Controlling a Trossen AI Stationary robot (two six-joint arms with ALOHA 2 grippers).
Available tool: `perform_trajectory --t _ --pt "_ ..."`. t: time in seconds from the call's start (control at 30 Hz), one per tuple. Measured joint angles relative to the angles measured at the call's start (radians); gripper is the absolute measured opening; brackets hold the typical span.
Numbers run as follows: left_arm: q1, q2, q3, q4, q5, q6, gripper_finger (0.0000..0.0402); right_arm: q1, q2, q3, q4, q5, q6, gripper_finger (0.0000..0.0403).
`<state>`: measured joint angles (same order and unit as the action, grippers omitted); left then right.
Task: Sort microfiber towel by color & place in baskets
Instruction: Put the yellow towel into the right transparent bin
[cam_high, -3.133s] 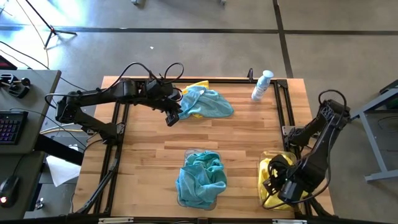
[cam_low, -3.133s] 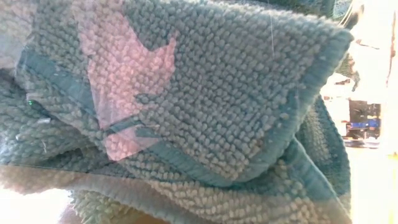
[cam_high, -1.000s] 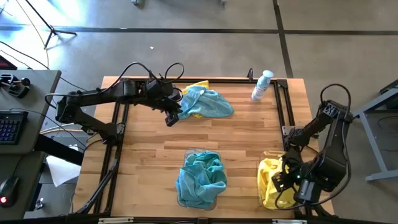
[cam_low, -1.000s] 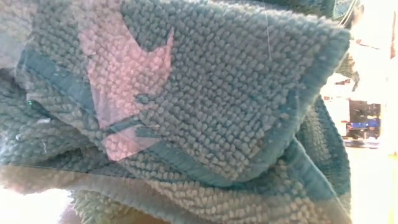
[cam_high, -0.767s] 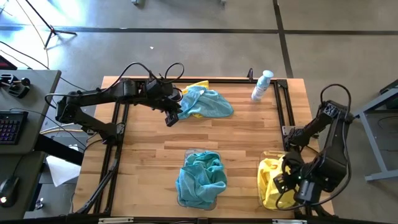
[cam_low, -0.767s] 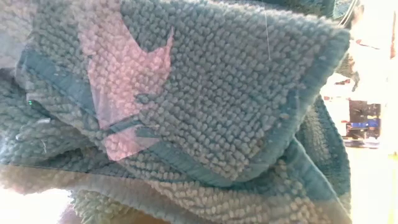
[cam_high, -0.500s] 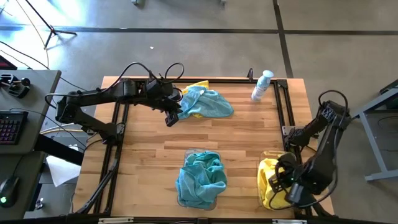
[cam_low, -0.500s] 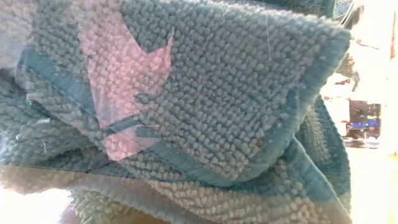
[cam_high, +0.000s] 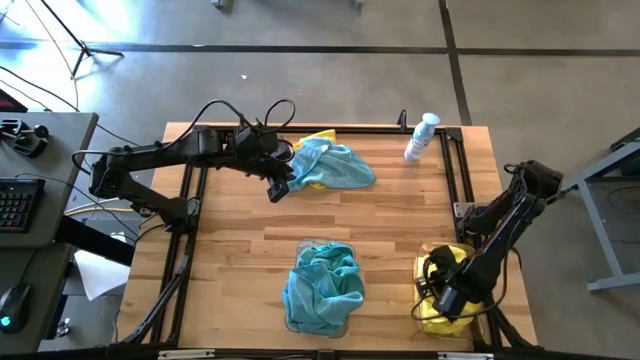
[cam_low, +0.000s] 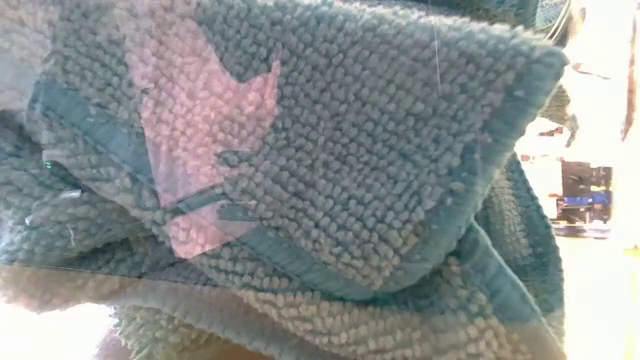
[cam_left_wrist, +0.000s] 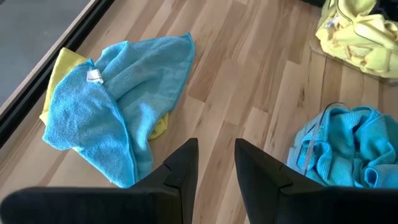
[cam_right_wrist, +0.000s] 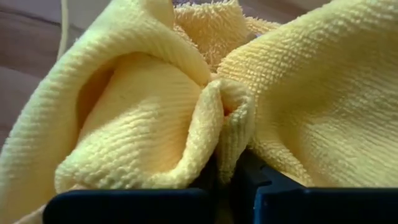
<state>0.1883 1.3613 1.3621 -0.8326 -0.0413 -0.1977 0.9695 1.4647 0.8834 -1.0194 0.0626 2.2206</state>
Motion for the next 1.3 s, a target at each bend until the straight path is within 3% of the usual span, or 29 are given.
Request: perform_trajectory --t 0.27,0.47,0.67,1.0,1.3 --pt "0.0 0.0 0.0 0.0 0.0 -0.011 0.0091 -0.001 -0.001 0.044 -0.029 0.009 -0.03 0.0079" --pt "0.0 0.0 0.0 0.0 0.0 -0.01 0.0091 0.0 -0.013 0.174 -0.19 0.003 -0.042 0.0138" --pt "0.0 0.0 0.0 0.0 0.0 -0.01 0.0091 0.0 -0.013 0.348 -0.349 0.0 -0.075 0.0171" --pt "0.0 0.0 0.0 0.0 0.001 -0.036 0.0091 0.005 -0.014 0.497 -0.368 -0.012 -0.083 0.0162" --pt "0.0 0.0 0.0 0.0 0.001 -0.037 0.0091 0.042 0.029 0.308 -0.194 -0.011 -0.037 0.01"
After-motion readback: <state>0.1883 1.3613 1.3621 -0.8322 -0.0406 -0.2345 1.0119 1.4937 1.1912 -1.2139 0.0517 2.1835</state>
